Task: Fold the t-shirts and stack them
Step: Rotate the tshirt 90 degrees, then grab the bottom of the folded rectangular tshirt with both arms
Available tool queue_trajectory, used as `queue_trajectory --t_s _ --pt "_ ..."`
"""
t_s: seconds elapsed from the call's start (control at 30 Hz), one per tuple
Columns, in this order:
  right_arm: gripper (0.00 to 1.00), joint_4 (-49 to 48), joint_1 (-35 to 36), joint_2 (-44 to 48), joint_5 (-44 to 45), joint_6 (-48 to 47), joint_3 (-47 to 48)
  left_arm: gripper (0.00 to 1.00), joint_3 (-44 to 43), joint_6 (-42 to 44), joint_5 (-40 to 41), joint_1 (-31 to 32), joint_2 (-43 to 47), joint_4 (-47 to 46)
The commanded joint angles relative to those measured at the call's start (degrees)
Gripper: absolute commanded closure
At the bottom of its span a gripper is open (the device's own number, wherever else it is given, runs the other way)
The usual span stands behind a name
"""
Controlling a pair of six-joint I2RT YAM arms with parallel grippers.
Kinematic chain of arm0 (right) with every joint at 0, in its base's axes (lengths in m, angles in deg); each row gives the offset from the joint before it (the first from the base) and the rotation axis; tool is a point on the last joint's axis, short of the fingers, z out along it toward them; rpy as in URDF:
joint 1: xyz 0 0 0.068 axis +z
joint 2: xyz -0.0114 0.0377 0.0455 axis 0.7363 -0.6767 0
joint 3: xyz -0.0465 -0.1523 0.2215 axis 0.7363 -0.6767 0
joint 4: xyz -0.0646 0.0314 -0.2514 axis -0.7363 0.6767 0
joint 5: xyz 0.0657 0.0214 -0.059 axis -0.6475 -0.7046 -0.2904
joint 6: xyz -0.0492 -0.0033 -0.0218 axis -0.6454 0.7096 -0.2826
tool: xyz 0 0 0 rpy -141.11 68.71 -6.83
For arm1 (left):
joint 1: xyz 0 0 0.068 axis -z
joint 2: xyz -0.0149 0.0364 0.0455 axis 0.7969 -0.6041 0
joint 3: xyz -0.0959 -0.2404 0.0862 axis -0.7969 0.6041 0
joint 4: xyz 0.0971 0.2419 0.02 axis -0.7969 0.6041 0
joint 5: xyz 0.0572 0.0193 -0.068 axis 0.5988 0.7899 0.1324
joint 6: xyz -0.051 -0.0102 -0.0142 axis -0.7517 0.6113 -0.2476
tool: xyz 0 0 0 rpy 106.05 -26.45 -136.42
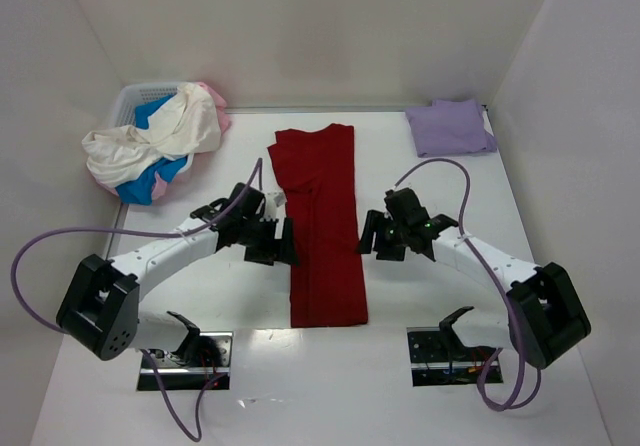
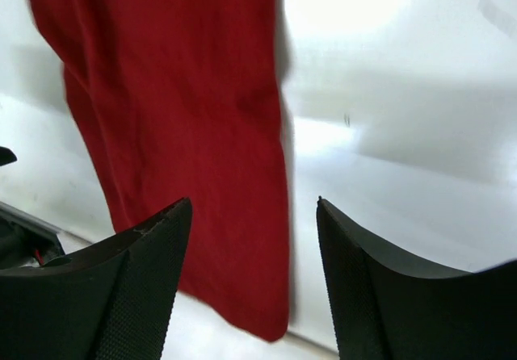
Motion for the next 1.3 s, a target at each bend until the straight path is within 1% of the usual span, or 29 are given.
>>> queue_trajectory --t_s 0.0,0.03,0.07,0.13,0.2,0.27,0.3,0.37,0.47,0.57,0.6,0.73,0.83,0.97,1.0,1.07,1.13,1.2,1.27 --pt "0.32 2.3 4.4 2.4 -2.2 4.4 -1.4 0.12 0.3 -4.1 -5.6 6.5 -1.6 0.6" --pt "0.32 2.3 6.6 2.4 -2.2 5.3 -1.4 0.13 0.3 -6.1 -5.6 7.8 -2.8 0.6" --pt "0.32 2.3 9.0 2.4 -2.2 6.8 -1.4 0.13 0.3 -7.0 -4.9 10.7 -2.9 0.1" --pt "0.32 2.9 11.2 1.1 -2.2 8.7 -2.0 0.13 0.3 -10.1 -4.3 14.8 -4.3 -0.9" --pt "0.32 3.5 14.0 0.5 -2.2 10.6 -2.6 0.13 0.8 -12.9 -2.7 18.1 -4.3 -0.9" --pt "0.33 3.5 16.1 1.5 -1.7 12.1 -3.9 0.13 1.4 -14.9 -0.9 19.6 -3.6 -0.9" --pt "0.33 3.5 16.1 1.5 -1.7 12.1 -3.9 0.13 2.1 -15.7 -0.2 19.6 -3.6 -0.9" --pt "0.33 5.0 17.6 4.2 -1.1 13.5 -5.4 0.13 4.2 -18.1 1.7 20.4 -0.5 -0.9" --pt "0.33 7.0 18.3 6.2 -1.1 14.8 -7.4 0.13 6.7 -20.9 1.7 20.9 1.7 -1.5" --pt "0.35 8.3 19.8 9.7 -1.7 16.8 -10.2 0.15 8.0 -22.9 4.0 22.3 2.4 -1.5" --pt "0.35 9.0 20.4 11.3 -1.7 16.8 -11.1 0.17 8.0 -23.9 4.5 22.9 2.4 -1.5" --pt "0.35 10.9 20.4 14.3 -1.1 17.4 -12.3 0.19 9.1 -25.9 6.6 24.5 1.8 -2.1" --pt "0.35 10.9 20.4 14.3 -1.1 18.0 -13.7 0.19 9.1 -25.9 8.0 24.5 1.1 -2.1" --pt "0.35 8.9 22.5 13.7 -1.1 18.6 -14.8 0.21 9.6 -26.4 8.0 24.5 -0.7 -2.7" --pt "0.36 7.7 22.5 13.1 -1.1 19.1 -15.4 0.21 9.6 -26.4 8.0 24.5 -0.7 -2.8" --pt "0.38 7.1 23.1 12.4 -1.1 19.1 -15.4 0.24 9.6 -26.4 8.0 24.5 -2.1 -2.8" --pt "0.39 6.3 23.1 11.8 -1.1 19.1 -15.4 0.24 9.1 -26.4 8.0 24.5 -2.9 -2.8" --pt "0.43 5.1 23.1 11.1 -1.1 19.1 -15.4 0.28 9.1 -26.4 8.0 24.5 -4.3 -2.8" --pt "0.43 4.5 23.1 10.5 -1.1 18.6 -14.8 0.29 8.6 -26.4 8.0 24.5 -4.8 -2.8"
